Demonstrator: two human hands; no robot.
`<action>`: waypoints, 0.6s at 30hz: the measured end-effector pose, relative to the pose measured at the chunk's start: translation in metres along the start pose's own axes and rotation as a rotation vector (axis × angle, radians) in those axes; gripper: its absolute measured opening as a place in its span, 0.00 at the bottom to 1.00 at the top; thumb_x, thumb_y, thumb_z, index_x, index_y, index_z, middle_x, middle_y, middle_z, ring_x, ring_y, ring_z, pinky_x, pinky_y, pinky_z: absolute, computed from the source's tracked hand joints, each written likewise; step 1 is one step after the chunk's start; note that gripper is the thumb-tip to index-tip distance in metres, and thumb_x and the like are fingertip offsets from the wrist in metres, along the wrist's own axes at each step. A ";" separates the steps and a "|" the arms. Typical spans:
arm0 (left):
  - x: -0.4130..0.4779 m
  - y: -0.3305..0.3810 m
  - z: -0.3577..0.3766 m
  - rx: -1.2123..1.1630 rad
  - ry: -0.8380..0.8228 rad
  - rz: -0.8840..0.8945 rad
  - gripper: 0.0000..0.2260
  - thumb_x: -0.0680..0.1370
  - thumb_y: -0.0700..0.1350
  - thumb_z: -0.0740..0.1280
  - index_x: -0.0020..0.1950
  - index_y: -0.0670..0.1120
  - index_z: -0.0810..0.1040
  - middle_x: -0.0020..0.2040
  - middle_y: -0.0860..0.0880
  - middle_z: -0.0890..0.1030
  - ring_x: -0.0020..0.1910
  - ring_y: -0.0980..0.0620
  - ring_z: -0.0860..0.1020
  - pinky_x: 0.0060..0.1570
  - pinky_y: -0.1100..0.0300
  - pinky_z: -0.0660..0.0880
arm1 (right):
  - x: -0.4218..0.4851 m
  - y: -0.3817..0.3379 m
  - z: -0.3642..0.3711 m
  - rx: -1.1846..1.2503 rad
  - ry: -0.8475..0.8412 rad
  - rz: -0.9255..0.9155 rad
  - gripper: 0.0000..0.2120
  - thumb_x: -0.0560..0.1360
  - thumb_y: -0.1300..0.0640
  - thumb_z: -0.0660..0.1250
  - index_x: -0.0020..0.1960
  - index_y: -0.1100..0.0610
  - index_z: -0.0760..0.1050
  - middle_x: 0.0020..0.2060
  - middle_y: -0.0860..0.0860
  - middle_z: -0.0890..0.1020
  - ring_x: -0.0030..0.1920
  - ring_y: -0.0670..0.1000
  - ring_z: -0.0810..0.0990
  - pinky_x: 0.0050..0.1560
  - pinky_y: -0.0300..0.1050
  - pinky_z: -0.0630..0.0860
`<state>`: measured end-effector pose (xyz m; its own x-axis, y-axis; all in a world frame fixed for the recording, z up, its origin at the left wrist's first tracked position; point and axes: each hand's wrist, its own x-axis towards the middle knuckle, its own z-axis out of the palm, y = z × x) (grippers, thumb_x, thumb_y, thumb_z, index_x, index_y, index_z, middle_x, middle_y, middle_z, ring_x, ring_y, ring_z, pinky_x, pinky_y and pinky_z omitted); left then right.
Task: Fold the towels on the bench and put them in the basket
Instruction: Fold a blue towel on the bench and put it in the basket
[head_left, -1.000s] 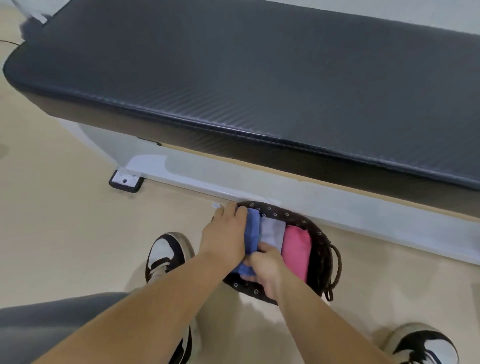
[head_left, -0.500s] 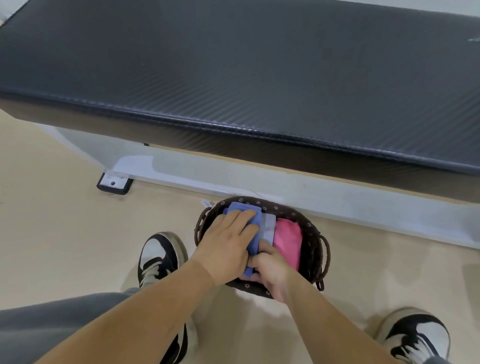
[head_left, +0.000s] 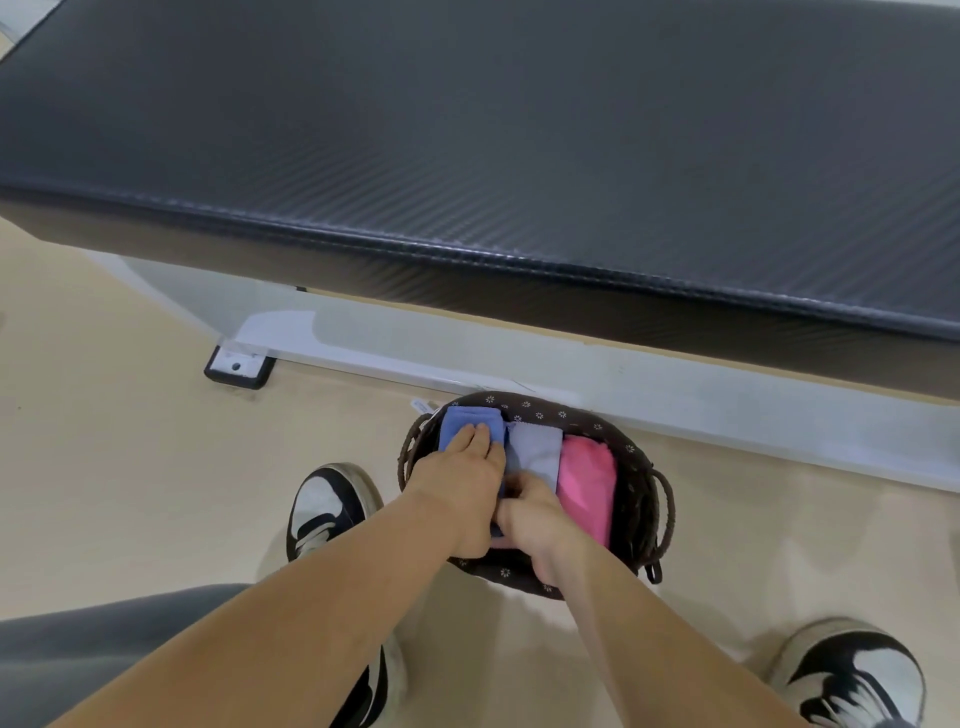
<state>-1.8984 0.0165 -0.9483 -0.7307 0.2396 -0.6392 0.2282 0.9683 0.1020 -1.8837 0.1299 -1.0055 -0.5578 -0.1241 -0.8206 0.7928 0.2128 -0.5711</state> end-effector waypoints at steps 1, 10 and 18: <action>0.001 0.001 -0.001 0.013 -0.005 -0.010 0.48 0.76 0.50 0.74 0.84 0.44 0.45 0.85 0.45 0.45 0.84 0.49 0.44 0.72 0.48 0.71 | 0.000 0.002 0.002 -0.008 0.017 -0.011 0.14 0.76 0.63 0.70 0.60 0.55 0.74 0.52 0.56 0.85 0.50 0.56 0.87 0.53 0.54 0.85; 0.011 -0.024 0.033 -0.104 -0.006 0.034 0.43 0.79 0.31 0.64 0.84 0.47 0.38 0.84 0.49 0.35 0.83 0.52 0.38 0.80 0.58 0.53 | -0.001 0.000 -0.006 -0.077 0.009 0.008 0.08 0.79 0.59 0.70 0.58 0.53 0.77 0.51 0.53 0.83 0.47 0.52 0.81 0.52 0.50 0.81; 0.031 -0.019 0.044 -0.080 -0.011 -0.004 0.45 0.78 0.32 0.66 0.84 0.46 0.39 0.84 0.48 0.36 0.83 0.50 0.39 0.80 0.54 0.57 | -0.004 0.002 -0.029 -0.095 0.103 -0.036 0.10 0.82 0.60 0.64 0.45 0.50 0.78 0.42 0.53 0.81 0.39 0.50 0.78 0.33 0.37 0.73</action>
<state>-1.8972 0.0020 -1.0032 -0.7243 0.2357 -0.6479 0.1733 0.9718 0.1597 -1.8869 0.1591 -1.0031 -0.6115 -0.0344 -0.7905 0.7478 0.3012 -0.5917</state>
